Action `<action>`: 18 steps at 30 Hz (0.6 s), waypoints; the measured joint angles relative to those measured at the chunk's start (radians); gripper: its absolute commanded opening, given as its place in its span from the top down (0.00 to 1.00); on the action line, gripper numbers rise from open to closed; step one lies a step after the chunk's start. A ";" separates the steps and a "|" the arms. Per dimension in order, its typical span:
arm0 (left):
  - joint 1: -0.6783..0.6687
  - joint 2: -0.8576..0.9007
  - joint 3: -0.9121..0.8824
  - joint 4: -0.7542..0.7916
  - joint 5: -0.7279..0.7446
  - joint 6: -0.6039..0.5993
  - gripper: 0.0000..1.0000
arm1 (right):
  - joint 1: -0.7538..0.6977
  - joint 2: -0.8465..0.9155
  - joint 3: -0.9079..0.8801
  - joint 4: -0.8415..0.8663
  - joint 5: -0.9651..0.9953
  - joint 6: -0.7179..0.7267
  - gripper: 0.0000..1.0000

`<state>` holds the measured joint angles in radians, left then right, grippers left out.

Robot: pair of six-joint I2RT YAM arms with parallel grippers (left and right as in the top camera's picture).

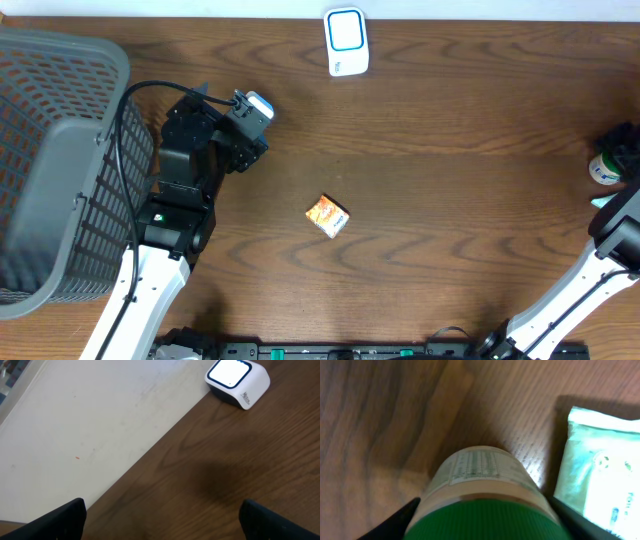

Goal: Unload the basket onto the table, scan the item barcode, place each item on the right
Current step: 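Carry the jar away to the right edge of the table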

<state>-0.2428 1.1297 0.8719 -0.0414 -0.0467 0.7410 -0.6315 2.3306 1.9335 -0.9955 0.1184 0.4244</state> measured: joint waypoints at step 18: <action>0.000 0.000 0.000 0.034 0.000 0.000 0.02 | 0.077 -0.052 0.567 -0.441 -0.106 0.006 0.01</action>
<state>-0.2428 1.1297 0.8719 -0.0078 -0.0467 0.7410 -0.5549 2.2787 2.5008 -1.4364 0.0124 0.4305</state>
